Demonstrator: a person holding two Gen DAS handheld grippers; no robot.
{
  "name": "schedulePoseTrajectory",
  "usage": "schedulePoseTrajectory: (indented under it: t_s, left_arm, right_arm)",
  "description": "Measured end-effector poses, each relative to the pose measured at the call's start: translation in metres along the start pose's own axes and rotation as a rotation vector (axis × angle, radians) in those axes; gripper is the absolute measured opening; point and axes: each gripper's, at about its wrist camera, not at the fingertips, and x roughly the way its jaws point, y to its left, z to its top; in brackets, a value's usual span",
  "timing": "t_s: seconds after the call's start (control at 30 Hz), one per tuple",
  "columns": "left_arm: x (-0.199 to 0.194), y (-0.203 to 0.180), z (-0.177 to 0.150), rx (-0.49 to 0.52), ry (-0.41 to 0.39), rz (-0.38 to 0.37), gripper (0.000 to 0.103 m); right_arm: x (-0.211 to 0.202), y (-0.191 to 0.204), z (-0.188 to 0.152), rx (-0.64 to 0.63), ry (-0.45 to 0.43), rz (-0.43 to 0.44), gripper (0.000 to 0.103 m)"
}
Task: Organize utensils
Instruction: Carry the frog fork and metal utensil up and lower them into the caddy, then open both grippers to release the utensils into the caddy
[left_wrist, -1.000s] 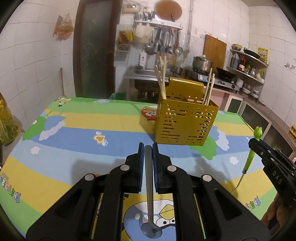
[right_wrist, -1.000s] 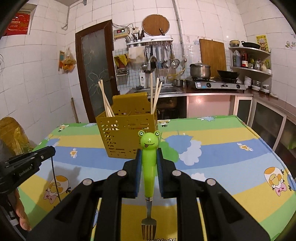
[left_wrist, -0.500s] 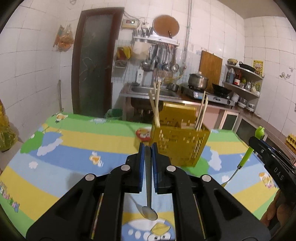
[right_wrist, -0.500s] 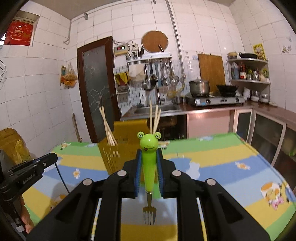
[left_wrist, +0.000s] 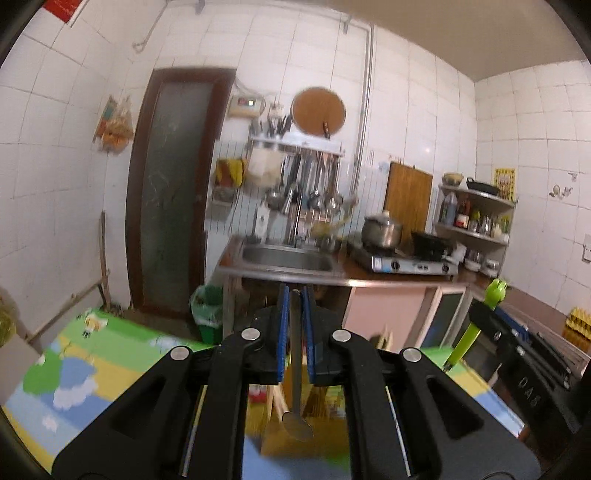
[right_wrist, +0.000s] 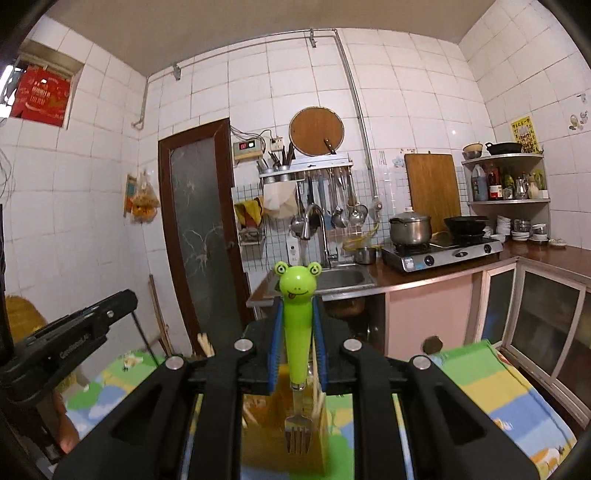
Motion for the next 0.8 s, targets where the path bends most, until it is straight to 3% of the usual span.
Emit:
schedulePoseTrajectory:
  t_s: [0.17,0.33,0.57,0.8]
  left_arm:
    - [0.044,-0.008,0.006,0.037,-0.02,0.019,0.007]
    - [0.091,-0.002,-0.019,0.043,0.07,0.026,0.007]
    - [0.111,0.013,-0.058,0.056,0.159,0.035,0.006]
    - [0.103,0.026,-0.073,0.04,0.214,0.061,0.007]
  right_arm:
    - [0.041,0.006,0.003,-0.008,0.028,-0.008,0.016]
    - [0.081,-0.002,-0.025,0.035,0.132,-0.001,0.016]
    - [0.11,-0.018,-0.068,0.05,0.254,-0.014,0.016]
    - [0.109,-0.022,-0.094,0.013,0.302,-0.009,0.016]
